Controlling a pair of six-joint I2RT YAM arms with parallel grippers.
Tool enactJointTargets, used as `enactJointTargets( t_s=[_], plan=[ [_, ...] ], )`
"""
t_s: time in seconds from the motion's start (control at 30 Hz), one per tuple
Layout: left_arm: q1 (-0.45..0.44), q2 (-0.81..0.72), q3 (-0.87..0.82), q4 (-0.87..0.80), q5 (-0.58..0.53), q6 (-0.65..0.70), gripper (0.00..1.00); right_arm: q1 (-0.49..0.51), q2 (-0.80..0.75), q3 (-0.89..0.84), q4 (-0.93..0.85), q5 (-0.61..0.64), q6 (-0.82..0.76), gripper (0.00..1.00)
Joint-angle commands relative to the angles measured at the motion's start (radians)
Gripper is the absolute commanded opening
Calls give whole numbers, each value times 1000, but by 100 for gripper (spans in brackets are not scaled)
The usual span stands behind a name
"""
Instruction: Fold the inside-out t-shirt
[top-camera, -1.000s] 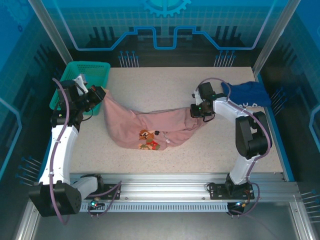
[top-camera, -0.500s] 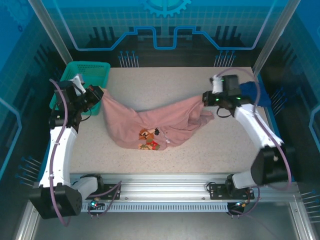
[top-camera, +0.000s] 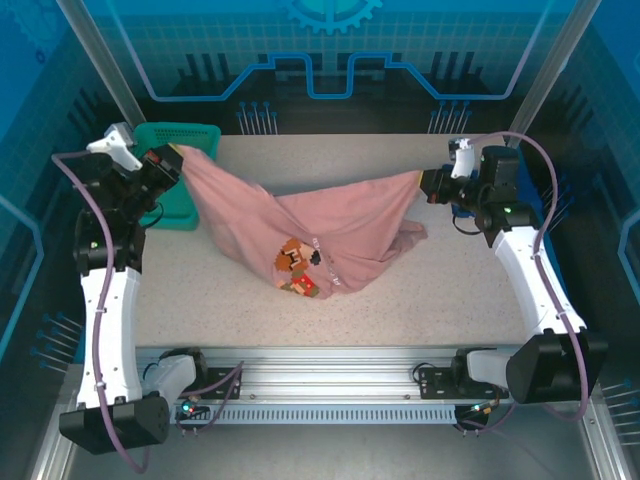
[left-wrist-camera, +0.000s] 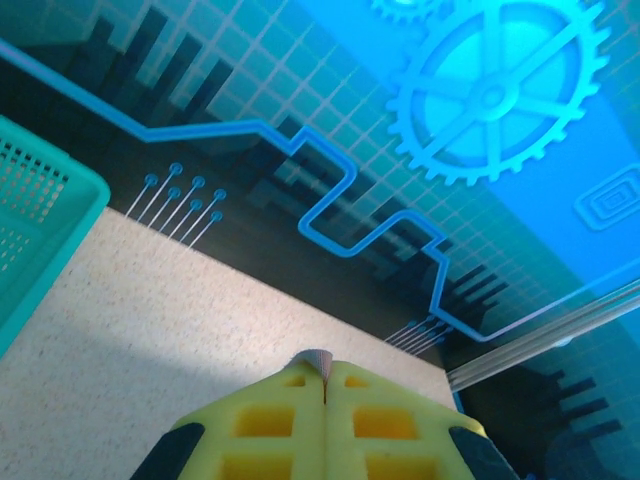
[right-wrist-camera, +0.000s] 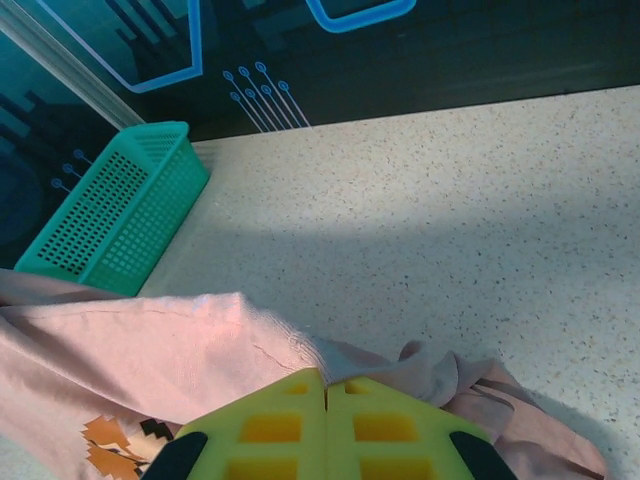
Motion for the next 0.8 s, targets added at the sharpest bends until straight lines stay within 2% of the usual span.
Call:
enactJointTargets(
  t_s=[0.0,0.17,0.3,0.77],
  plan=[
    [14,25,125,46,-41,-20,0,-11,-20,113,6,-37,26,0],
    [32,122,417,-66,-57,29,0,-18,-16,369,-145,44,9,0],
    [34,125,614,-160,-91,111,0,-42,-84,514,-252,144,-19,0],
    [25,-13,938,-294,-117,318,0,-44,-371,763,-472,323,-101,0]
  ],
)
